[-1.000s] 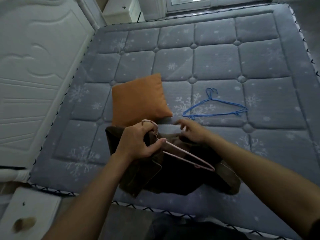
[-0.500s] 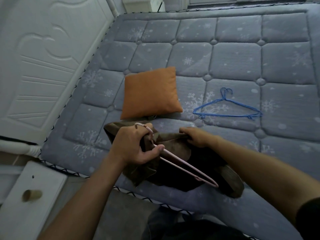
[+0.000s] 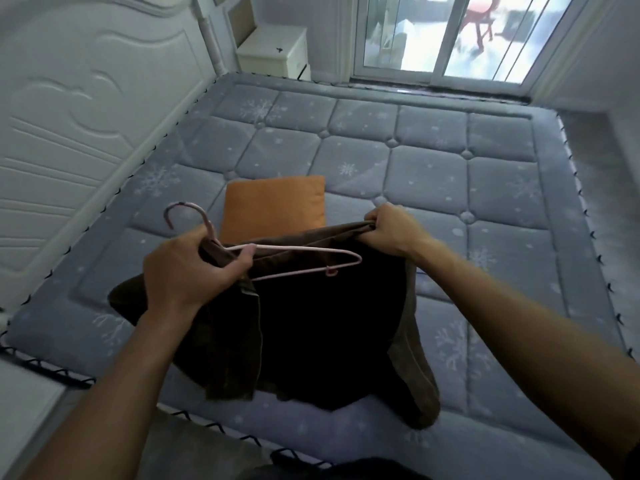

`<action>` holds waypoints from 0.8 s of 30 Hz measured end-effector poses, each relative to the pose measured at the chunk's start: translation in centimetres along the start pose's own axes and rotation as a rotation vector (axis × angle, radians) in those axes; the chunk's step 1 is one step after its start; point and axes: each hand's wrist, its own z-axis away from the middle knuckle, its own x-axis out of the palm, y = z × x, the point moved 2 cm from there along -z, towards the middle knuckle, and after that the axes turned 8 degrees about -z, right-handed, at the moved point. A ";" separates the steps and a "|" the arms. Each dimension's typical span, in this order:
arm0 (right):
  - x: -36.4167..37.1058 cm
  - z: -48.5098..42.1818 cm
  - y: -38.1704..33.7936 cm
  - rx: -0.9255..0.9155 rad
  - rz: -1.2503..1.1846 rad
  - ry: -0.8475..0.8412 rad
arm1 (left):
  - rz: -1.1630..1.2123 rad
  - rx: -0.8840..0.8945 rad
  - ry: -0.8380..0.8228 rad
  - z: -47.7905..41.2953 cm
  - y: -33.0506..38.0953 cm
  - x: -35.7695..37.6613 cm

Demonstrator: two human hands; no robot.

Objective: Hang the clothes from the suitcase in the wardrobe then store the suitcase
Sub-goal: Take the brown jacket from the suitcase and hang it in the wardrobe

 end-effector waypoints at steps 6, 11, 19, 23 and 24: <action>-4.5 0.3 -7.7 0.095 -0.241 0.131 | 0.019 0.019 0.042 -1.4 1.2 -2.3; -8.5 2.0 -12.2 -0.031 -0.232 0.222 | -0.012 -0.065 0.161 -2.8 2.9 -4.6; -9.1 4.0 -15.8 0.039 -0.289 0.267 | 0.174 -0.129 0.115 -6.0 5.1 -9.2; -8.5 4.9 -18.6 -0.079 -0.363 0.410 | 0.292 -0.009 0.038 -5.5 5.9 -10.1; -9.0 5.2 -19.1 -0.115 -0.381 0.449 | 0.302 0.046 0.026 -5.1 5.8 -10.1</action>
